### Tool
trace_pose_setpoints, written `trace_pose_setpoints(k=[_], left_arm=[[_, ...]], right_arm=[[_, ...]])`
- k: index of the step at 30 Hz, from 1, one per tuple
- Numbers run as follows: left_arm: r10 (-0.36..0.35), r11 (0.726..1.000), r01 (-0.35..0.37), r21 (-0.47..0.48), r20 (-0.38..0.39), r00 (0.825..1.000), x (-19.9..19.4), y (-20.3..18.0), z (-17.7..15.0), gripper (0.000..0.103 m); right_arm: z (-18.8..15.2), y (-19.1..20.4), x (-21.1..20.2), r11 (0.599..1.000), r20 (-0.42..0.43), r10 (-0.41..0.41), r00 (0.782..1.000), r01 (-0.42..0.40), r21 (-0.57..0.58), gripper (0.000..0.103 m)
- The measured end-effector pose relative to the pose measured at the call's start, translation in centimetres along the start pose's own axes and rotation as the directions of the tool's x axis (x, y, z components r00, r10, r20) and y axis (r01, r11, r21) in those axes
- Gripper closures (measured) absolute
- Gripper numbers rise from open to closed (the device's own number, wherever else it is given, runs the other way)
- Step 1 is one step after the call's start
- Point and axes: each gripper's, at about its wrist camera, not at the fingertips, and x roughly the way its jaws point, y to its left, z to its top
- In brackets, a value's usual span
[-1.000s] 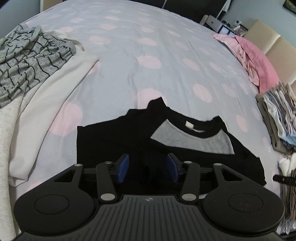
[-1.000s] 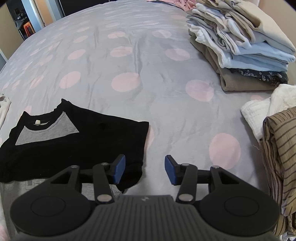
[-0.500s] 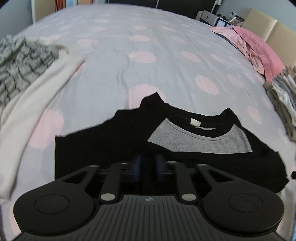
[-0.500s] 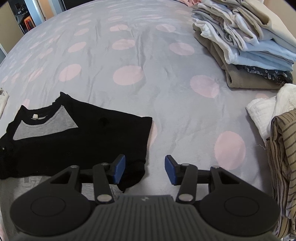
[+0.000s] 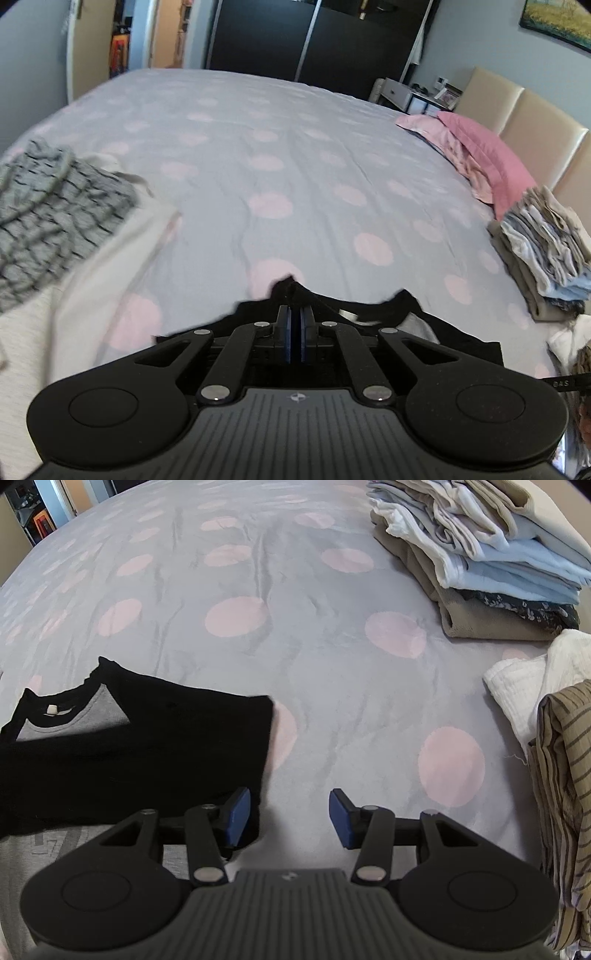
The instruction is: Fold clothes
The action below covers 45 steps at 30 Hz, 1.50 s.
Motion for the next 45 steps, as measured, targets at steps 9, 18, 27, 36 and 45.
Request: trace_pose_setpoints(k=[9,18,27,36,45], left_arm=[[0.072,0.995,-0.076,-0.057,-0.079,0.994,1.9,3.2,-0.9,0.1],[0.096,0.994,-0.098,-0.039,-0.047,0.994,1.1,3.6,-0.8,0.1],[0.124,0.992,-0.125,-0.009,-0.095,0.988,3.1,4.7,-1.7,0.097],[0.065,0.997,-0.068,-0.022,-0.122,0.99,1.4,5.8,-2.4,0.075],[0.055,0.998,-0.061,-0.032,-0.16,0.986,4.0,6.4,-4.7,0.077]], right_arm=[[-0.6,1.3,-0.3,0.99,-0.009,0.132,0.991,-0.132,-0.054,0.059],[-1.8,2.6,1.4,0.98,-0.045,0.115,0.992,-0.121,-0.159,0.099],[-2.5,3.4,1.7,0.951,-0.039,0.064,0.997,-0.073,-0.301,0.099],[-2.1,3.7,-0.2,0.94,-0.035,0.107,0.994,-0.112,-0.322,0.083],[-2.2,4.0,0.9,0.941,-0.053,0.076,0.996,-0.089,-0.325,0.083]])
